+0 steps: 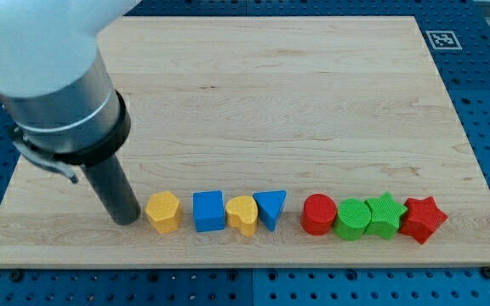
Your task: Touch the bottom of the yellow hexagon
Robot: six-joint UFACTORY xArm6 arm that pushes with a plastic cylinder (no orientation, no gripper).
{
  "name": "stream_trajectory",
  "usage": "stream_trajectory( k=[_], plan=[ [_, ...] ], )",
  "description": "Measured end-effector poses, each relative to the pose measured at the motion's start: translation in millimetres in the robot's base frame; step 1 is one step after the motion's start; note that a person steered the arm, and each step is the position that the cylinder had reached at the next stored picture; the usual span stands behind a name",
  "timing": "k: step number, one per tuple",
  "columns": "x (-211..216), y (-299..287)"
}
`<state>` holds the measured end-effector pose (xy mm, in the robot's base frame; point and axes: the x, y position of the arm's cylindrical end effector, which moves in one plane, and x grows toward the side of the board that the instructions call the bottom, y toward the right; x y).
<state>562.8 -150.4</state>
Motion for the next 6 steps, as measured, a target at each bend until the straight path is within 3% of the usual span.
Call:
stream_trajectory(
  k=[1,2,4,6],
  plan=[
    [-21.1,-41.8],
    [-1.7,-81.1],
    [55.9,-89.2],
    [51.5,34.6]
  ],
)
